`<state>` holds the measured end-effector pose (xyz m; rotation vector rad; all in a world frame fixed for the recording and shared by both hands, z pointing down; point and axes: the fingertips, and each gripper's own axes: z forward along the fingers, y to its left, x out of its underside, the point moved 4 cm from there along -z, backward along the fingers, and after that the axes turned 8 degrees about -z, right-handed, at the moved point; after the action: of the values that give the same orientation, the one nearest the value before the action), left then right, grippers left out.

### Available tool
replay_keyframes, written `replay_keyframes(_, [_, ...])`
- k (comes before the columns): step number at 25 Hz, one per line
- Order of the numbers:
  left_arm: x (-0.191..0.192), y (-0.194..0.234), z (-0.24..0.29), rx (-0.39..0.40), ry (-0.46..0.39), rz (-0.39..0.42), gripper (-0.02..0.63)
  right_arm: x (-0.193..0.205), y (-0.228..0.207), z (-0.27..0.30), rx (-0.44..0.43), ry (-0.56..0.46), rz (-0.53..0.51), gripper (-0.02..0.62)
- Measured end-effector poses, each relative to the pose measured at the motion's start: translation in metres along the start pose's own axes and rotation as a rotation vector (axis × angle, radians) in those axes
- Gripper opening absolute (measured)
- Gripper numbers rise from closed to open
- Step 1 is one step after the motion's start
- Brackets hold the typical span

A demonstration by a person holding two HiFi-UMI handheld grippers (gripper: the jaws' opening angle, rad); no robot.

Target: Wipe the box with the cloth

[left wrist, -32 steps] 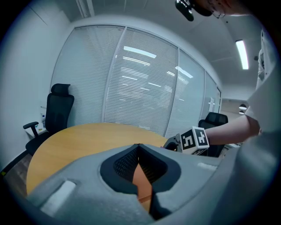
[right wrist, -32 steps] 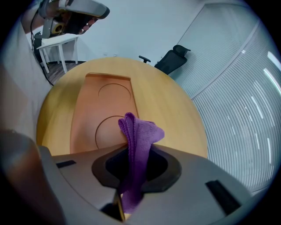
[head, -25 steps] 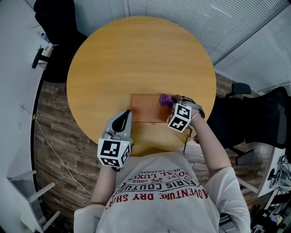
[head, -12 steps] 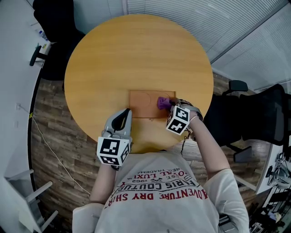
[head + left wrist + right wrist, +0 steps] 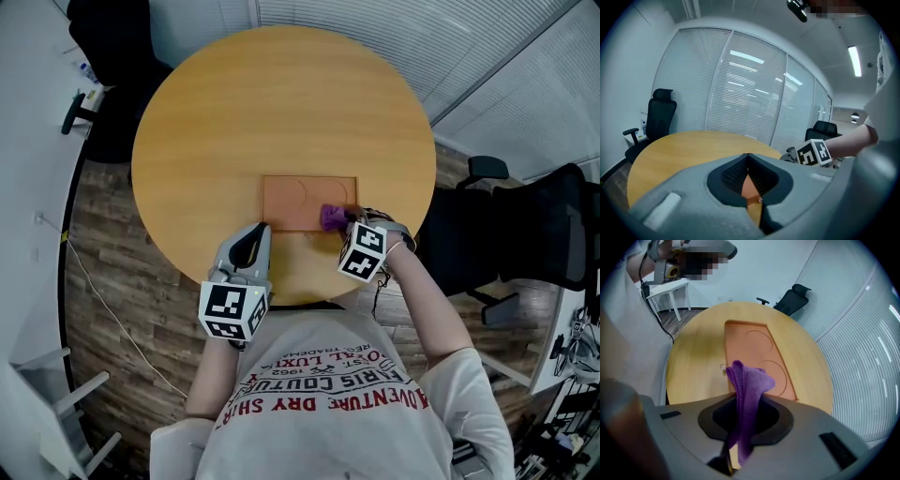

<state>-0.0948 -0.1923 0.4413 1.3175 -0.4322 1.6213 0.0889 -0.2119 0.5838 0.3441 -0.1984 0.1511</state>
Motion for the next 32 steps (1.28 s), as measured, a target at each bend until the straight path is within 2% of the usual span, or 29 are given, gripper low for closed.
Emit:
replay_keyframes(8, [0.008, -0.01, -0.021, -0.013, -0.008, 0.004, 0.009, 0.003, 0.029, -0.007, -0.026, 0.005, -0.012, 0.075])
replay_keyframes(10, [0.009, -0.012, -0.026, -0.012, -0.009, 0.008, 0.009, 0.004, 0.038, -0.01, -0.057, 0.013, -0.001, 0.075])
replay_keyframes(13, [0.01, -0.013, -0.033, -0.01, -0.009, 0.014, 0.009, 0.008, 0.061, -0.009, -0.154, 0.048, 0.004, 0.075])
replay_keyframes(15, [0.01, -0.014, -0.037, -0.011, -0.012, 0.017, 0.009, 0.011, 0.072, -0.011, -0.157, 0.051, 0.01, 0.075])
replay_keyframes(21, [0.008, -0.015, -0.039, -0.016, -0.023, 0.024, 0.009, 0.002, 0.057, -0.039, -0.033, -0.029, 0.115, 0.075])
replay_keyframes(25, [-0.004, -0.014, -0.039, -0.011, -0.051, 0.037, 0.009, -0.007, 0.031, -0.07, 0.056, -0.102, 0.251, 0.075])
replay_keyframes(29, [-0.019, -0.013, -0.039, -0.013, -0.085, 0.045, 0.009, -0.014, 0.005, -0.102, 0.175, -0.244, 0.399, 0.074])
replay_keyframes(32, [-0.031, -0.011, -0.037, -0.014, -0.107, 0.047, 0.009, -0.019, -0.014, -0.123, 0.279, -0.405, 0.476, 0.074])
